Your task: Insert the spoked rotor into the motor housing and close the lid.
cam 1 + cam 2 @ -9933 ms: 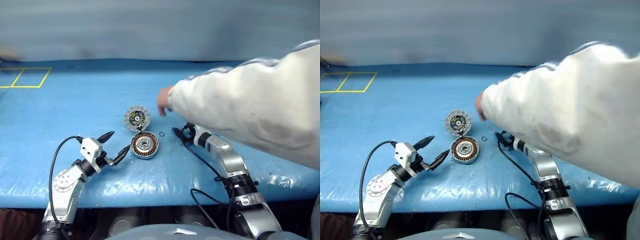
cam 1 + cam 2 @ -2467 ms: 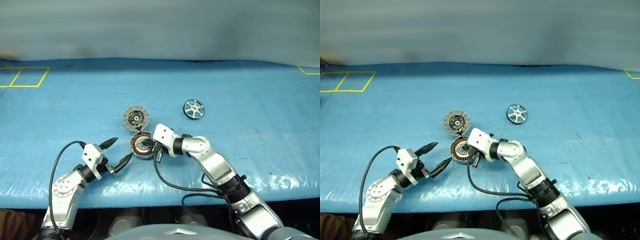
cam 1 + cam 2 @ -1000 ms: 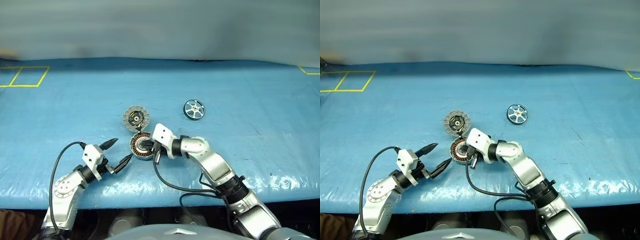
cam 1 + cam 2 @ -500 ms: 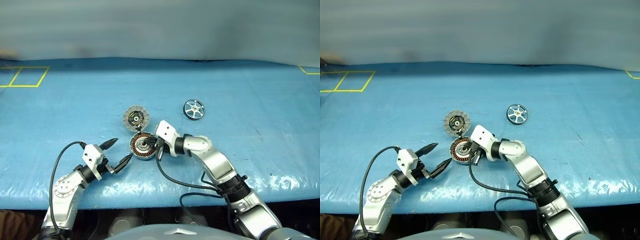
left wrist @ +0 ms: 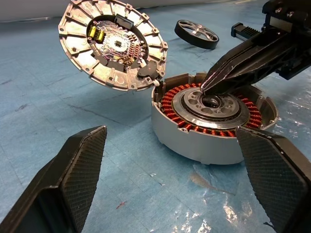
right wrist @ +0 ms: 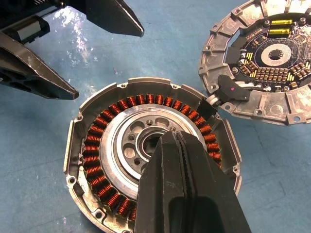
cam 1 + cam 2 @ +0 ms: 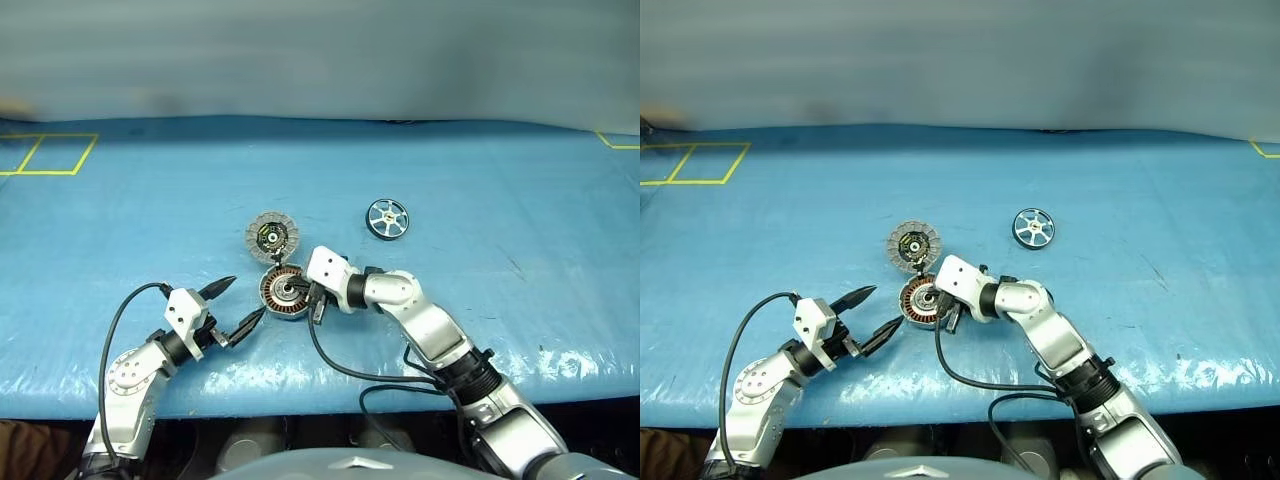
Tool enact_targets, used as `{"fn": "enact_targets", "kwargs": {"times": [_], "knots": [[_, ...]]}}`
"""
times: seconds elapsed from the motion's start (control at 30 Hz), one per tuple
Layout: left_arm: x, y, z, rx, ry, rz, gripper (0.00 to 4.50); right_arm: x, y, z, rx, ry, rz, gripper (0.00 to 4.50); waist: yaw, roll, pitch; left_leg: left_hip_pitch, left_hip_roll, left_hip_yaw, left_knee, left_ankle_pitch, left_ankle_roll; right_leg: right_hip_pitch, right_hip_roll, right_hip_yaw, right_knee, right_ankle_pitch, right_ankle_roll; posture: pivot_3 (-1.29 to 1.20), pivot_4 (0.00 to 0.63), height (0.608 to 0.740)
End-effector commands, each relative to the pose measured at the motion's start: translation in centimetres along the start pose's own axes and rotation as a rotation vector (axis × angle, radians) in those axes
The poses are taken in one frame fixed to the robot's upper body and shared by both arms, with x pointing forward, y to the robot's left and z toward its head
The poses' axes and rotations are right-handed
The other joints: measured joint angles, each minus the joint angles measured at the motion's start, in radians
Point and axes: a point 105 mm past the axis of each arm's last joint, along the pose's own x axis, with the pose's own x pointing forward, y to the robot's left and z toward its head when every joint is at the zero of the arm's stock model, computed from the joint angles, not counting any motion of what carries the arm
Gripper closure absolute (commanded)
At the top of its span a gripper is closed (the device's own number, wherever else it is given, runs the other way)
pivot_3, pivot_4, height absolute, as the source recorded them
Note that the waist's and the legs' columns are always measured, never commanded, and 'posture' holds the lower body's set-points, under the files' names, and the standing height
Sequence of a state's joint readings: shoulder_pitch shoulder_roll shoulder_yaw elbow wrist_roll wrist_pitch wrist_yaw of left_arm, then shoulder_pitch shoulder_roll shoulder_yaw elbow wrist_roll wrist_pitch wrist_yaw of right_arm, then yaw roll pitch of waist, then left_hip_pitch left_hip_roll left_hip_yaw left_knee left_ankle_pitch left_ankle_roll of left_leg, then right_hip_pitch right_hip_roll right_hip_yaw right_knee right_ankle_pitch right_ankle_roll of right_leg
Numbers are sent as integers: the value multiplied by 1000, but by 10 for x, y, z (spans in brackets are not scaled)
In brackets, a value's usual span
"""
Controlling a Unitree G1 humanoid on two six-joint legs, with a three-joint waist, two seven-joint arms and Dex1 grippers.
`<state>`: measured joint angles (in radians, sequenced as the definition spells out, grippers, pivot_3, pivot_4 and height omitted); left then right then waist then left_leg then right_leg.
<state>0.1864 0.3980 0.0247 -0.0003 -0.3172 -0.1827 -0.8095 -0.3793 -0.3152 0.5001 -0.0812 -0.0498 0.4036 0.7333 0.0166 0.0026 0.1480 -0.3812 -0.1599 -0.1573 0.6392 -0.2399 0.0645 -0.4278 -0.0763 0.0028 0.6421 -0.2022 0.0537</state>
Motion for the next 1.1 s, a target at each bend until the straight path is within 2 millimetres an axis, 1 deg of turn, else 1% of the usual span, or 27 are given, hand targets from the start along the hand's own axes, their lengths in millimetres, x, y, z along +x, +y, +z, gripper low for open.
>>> {"fn": "enact_targets", "kwargs": {"times": [0.03,0.13,0.37,0.6,0.7,1.1], "knots": [[-2,1,3,11,-14,4,0,0,6,-25,-38,126,11,4480,1,0,0,0,0,0,0,0,0,0,0,0,0,0,0,0,150,740],[-2,1,3,10,-13,4,0,-1,8,-28,-69,153,16,4480,4,-1,-1,1,0,0,1,0,0,1,0,0,0,-2,4,0,150,740],[-2,2,2,9,-12,4,0,-4,11,-29,-84,162,32,4480,8,-1,-1,1,0,0,2,0,0,2,0,0,0,-3,5,0,150,740],[-1,2,1,7,-12,3,0,-8,3,6,-41,6,0,4480,12,-1,-1,1,0,0,2,0,1,1,0,0,0,-3,4,0,150,740],[-1,2,1,7,-13,1,0,-10,-1,16,-37,-28,-12,4480,12,-1,0,0,0,0,2,0,1,1,0,0,0,-2,4,0,150,740],[1,0,-1,0,-15,-7,0,-12,-11,12,-39,-8,-61,4480,12,-1,0,0,0,0,0,0,1,0,0,0,0,-2,3,0,150,740]]}}
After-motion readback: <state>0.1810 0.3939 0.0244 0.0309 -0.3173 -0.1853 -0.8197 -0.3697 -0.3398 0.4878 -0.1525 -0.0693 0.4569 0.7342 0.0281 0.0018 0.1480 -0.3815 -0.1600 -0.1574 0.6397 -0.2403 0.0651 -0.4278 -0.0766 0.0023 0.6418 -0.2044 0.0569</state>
